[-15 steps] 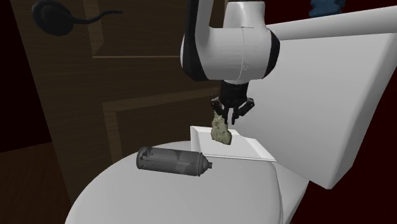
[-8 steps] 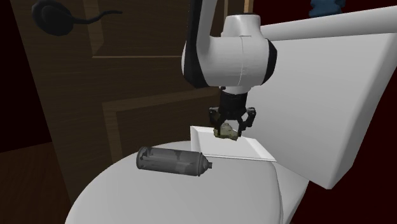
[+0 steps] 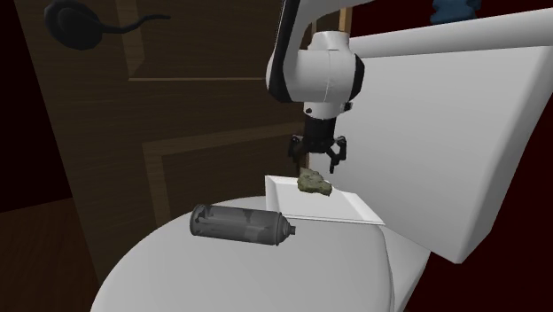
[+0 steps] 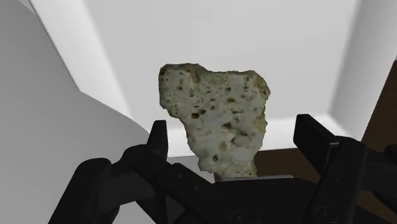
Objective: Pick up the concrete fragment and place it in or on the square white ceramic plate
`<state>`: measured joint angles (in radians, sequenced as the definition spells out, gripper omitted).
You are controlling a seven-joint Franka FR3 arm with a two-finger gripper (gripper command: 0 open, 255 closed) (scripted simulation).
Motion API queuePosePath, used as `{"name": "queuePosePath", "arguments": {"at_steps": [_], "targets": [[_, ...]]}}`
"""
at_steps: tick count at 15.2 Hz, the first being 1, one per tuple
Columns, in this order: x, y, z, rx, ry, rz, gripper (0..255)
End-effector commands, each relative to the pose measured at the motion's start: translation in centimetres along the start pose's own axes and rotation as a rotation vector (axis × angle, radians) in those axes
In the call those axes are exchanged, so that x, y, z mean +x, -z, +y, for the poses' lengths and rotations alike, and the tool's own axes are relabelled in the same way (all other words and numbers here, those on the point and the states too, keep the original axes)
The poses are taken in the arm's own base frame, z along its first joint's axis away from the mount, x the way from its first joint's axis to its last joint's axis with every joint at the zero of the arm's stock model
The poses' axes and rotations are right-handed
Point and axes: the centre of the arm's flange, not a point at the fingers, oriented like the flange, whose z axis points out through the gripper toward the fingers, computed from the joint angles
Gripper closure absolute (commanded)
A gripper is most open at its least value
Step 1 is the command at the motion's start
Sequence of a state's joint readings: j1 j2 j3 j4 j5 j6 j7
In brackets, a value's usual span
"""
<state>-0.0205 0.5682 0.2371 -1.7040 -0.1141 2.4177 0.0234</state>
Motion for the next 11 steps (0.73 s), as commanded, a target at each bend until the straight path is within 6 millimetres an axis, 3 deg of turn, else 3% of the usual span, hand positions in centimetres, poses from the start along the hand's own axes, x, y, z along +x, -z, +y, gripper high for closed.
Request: {"name": "queuePosePath", "arguments": {"at_steps": [1,3,5,6,7,11], "targets": [[3.0,-0.9,0.0,0.01,0.001,-0.036,0],[5.9,-1.7,0.0,0.019,0.002,-0.067,0],[6.4,-2.4,-0.1,0.021,0.003,-0.072,0],[4.5,0.6,-3.7,-0.044,-0.523,-0.196,0],[4.5,0.6,-3.7,-0.044,-0.523,-0.196,0],[6.0,-1.4,-0.6,0.002,-0.041,-0.078,0]]}}
